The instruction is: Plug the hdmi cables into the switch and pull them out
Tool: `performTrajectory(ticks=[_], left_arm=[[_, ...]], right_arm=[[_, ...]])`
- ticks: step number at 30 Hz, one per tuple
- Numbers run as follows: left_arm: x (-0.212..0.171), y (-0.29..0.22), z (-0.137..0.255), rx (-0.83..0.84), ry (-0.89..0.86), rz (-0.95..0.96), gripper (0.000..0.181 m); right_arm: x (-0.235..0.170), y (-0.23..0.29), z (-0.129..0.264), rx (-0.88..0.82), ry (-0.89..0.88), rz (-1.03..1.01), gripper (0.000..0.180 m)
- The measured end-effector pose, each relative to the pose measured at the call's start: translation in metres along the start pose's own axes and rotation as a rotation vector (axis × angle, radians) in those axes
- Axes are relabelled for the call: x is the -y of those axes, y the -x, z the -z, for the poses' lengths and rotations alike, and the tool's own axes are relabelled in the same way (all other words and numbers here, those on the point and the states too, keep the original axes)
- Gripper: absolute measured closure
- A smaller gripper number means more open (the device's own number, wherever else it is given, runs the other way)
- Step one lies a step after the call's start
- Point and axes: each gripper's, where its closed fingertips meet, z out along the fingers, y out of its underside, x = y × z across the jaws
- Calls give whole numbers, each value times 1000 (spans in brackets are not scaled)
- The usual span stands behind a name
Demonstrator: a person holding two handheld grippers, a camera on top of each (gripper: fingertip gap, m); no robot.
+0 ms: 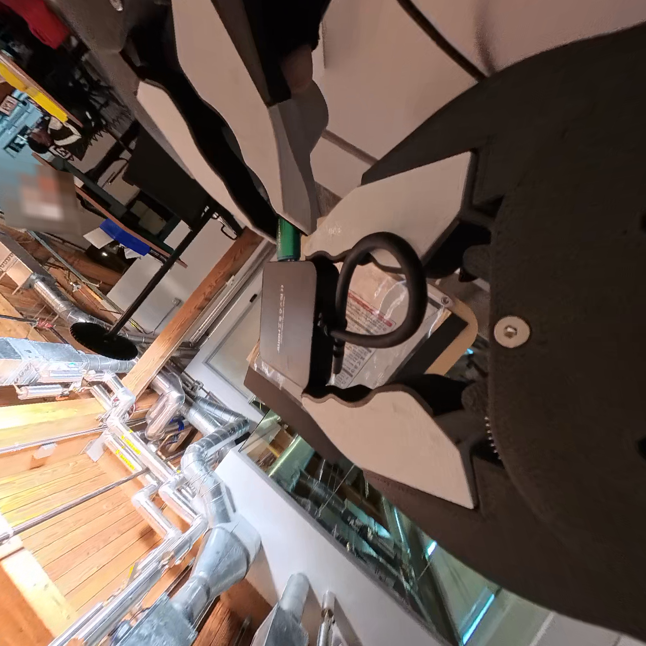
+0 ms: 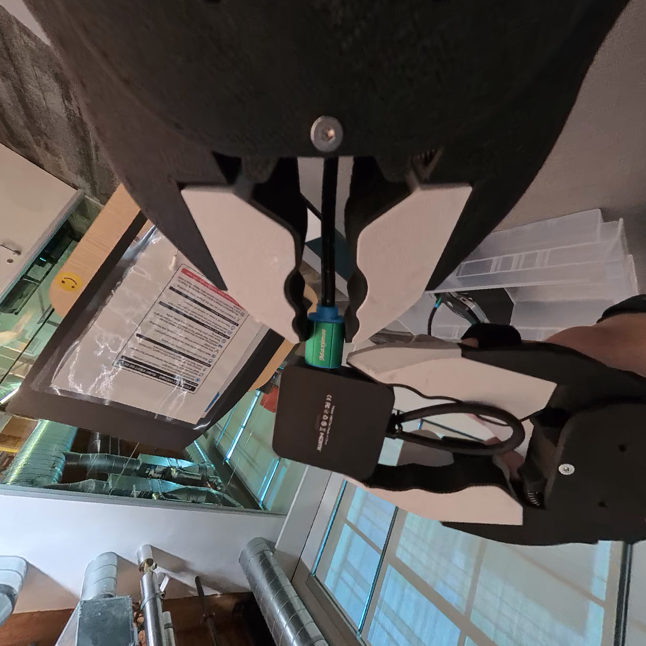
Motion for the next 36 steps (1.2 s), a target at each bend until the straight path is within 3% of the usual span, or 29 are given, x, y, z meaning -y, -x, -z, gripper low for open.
performTrajectory(ticks=[9,21,27,33,36], left_arm=[[-6,-2,-5,19,44,49,111],[0,3,-7,142,43,5,111],[-1,5,-7,115,54,22,111],[-8,4,-11,121,90,19,112],[-7,6,-10,114,80,28,112]], right_arm=[[-1,-4,0,-12,25,51,158],[7,-9,3,-193,3,61,158],[9,-8,3,-145,2,122,158],[0,-11,-1,-159,54,-101,158],[4,-10,-1,-157,31,-26,158]])
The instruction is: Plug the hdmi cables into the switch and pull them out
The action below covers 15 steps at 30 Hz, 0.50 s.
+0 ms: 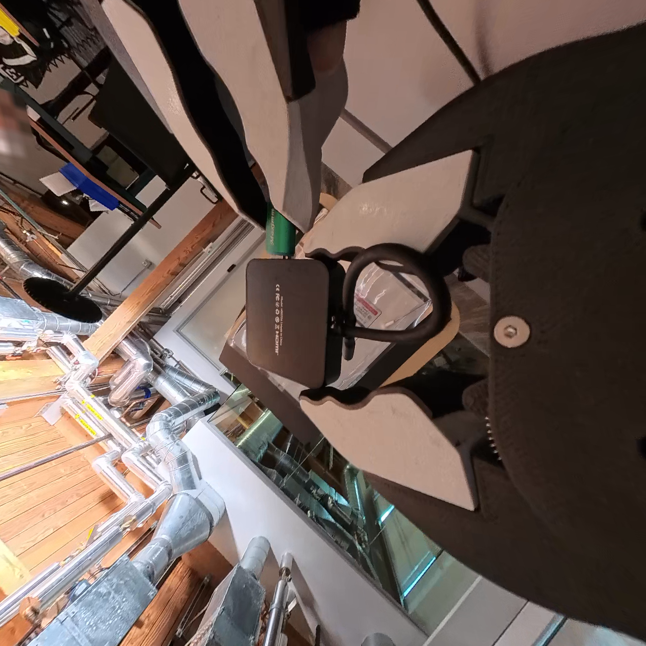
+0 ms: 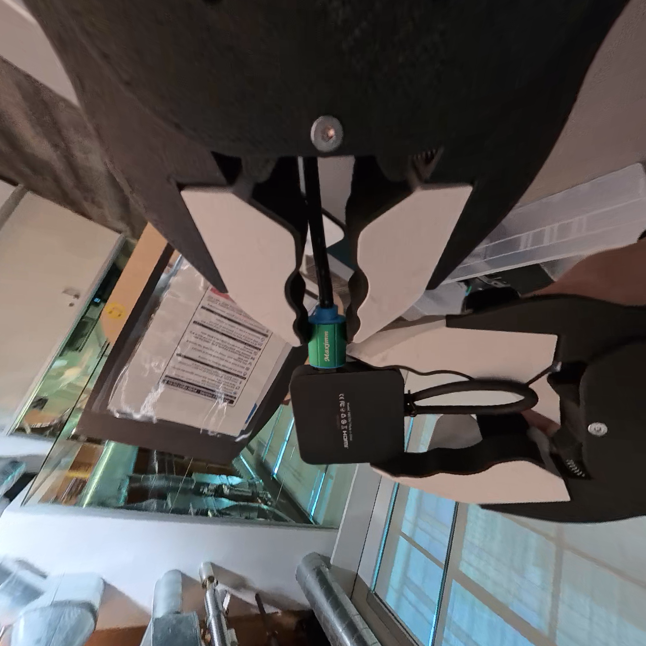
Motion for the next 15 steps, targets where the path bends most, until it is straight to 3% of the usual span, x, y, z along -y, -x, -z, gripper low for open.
performTrajectory(ticks=[4,9,12,15], left_arm=[[0,1,0,-7,-3,11,112],[-4,0,-2,-19,26,-7,112],[-5,0,-3,-35,21,22,112],[-16,37,0,133,74,26,112]], right_arm=[[2,0,0,7,2,60,158],[-4,-1,-3,130,5,-75,158],[-3,0,-2,124,4,14,158],[-5,-7,1,80,5,31,158]])
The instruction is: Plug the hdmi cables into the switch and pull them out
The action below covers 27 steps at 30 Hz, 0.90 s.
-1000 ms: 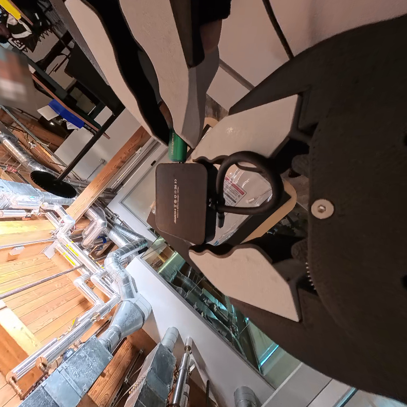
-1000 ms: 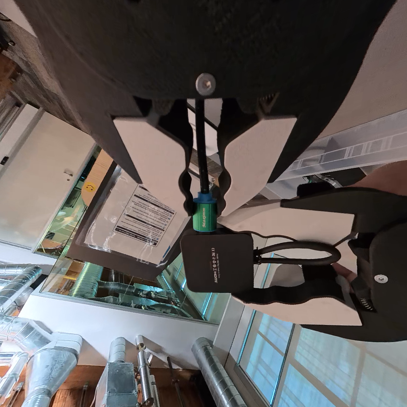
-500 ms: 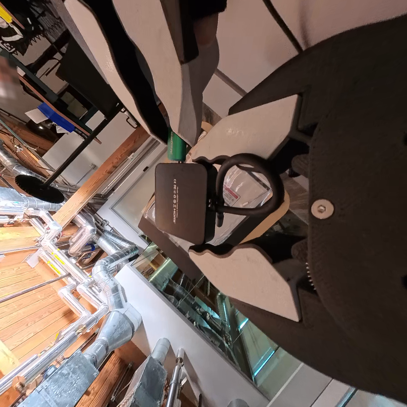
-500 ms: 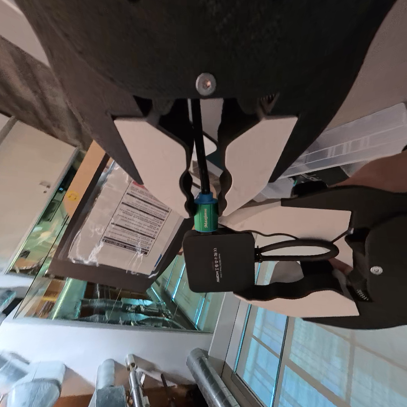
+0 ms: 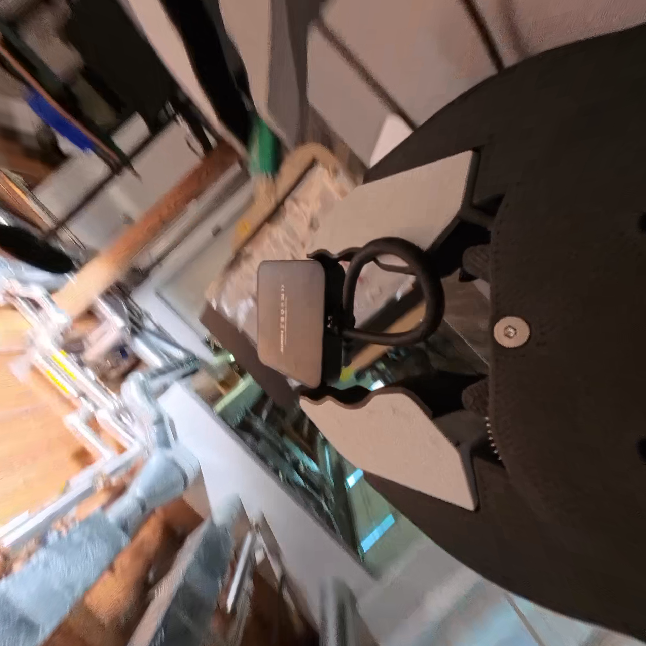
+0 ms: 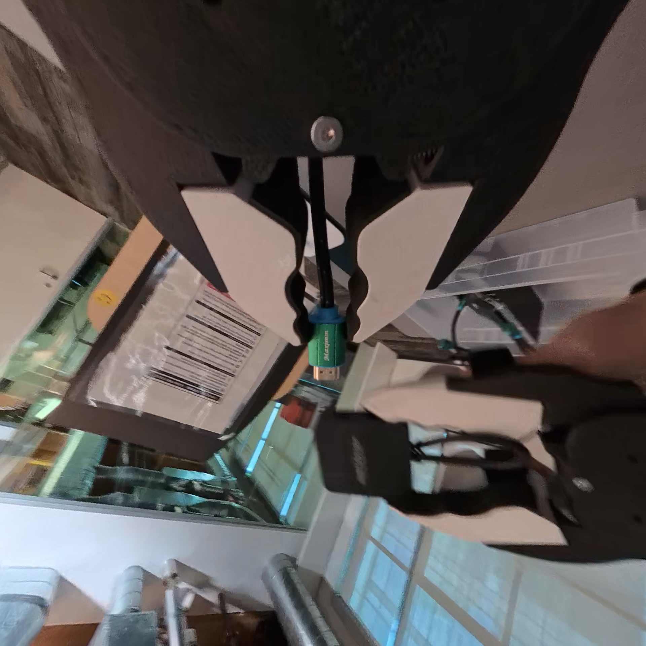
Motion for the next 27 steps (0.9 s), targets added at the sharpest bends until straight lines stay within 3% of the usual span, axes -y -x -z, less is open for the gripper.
performTrajectory(ticks=[4,12,15,19,23,27], left_arm=[[-7,32,6,-81,-36,210,112],[5,41,14,-73,-59,177,112],[14,43,18,-85,-91,198,112],[20,50,21,-105,-125,271,112],[21,55,22,-100,-133,286,112],[22,58,23,-98,-142,297,112]], right_arm=[[-8,5,-4,37,18,-69,158],[4,0,1,184,120,-112,158],[26,-12,11,245,99,-206,158],[75,-49,25,269,68,-174,158],[127,-100,50,283,117,-116,158],[144,-140,94,305,218,-71,158]])
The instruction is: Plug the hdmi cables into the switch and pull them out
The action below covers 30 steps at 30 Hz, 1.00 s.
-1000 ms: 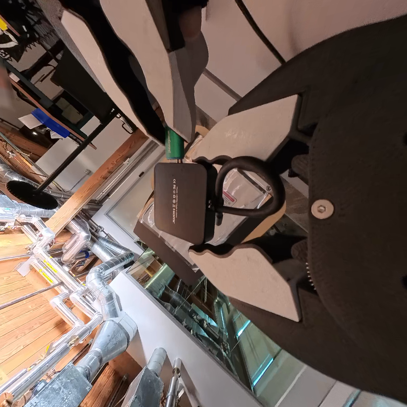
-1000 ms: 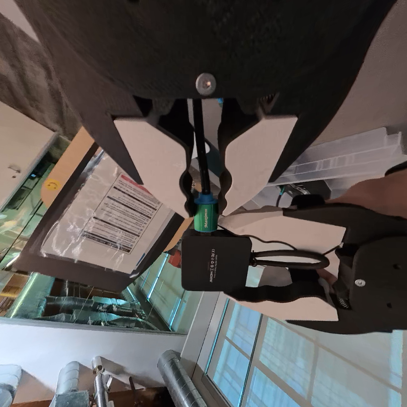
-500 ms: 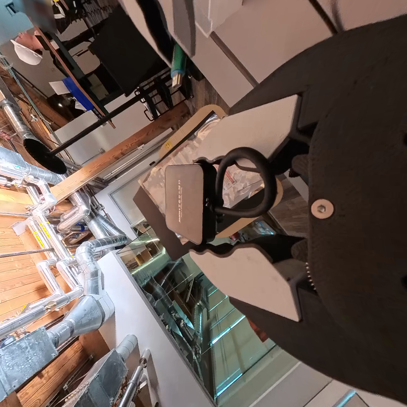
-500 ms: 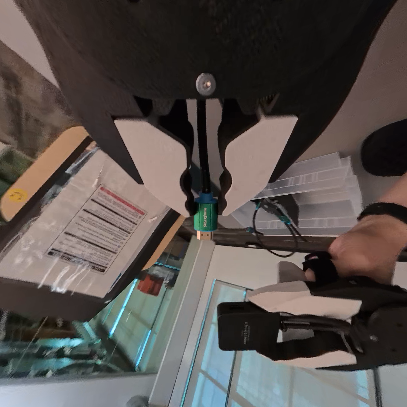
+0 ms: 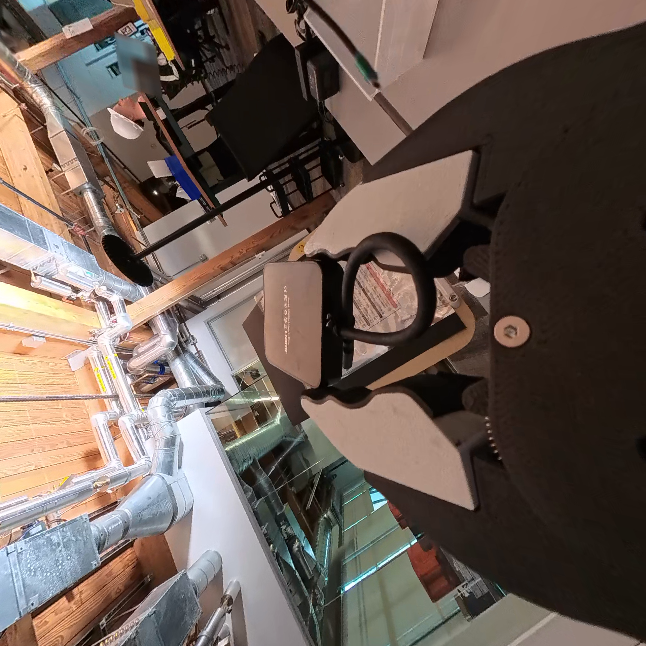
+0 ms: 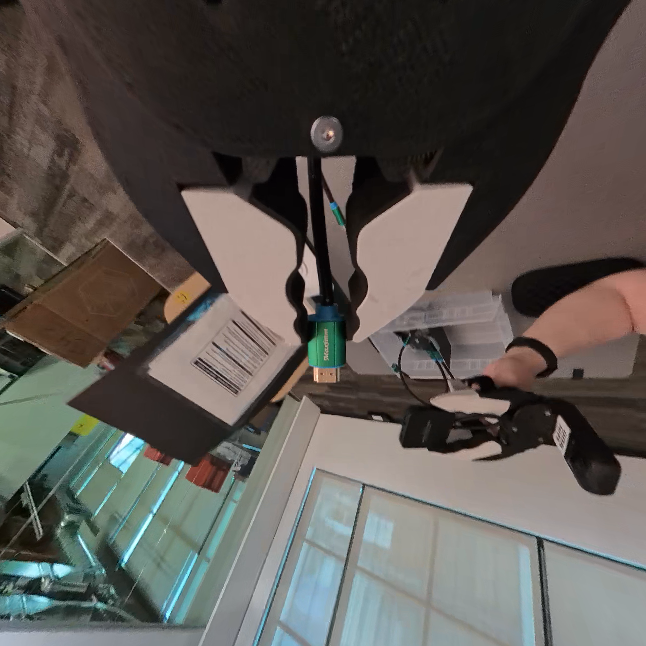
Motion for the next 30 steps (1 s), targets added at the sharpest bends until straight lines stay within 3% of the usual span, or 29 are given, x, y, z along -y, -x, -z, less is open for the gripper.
performTrajectory(ticks=[7,13,20,26,30], left_arm=[[2,-4,0,-1,2,-11,112],[2,-9,-1,-16,3,-5,112],[-2,-23,-5,-52,19,-15,112],[3,-33,-6,-72,9,-34,112],[2,-37,-7,-85,16,-29,112]], right_arm=[[-76,-43,65,-30,110,-217,158],[-188,-28,57,66,316,-339,158],[-164,8,14,230,96,-233,158],[-260,27,14,318,485,-482,158],[-310,58,8,362,648,-633,164]])
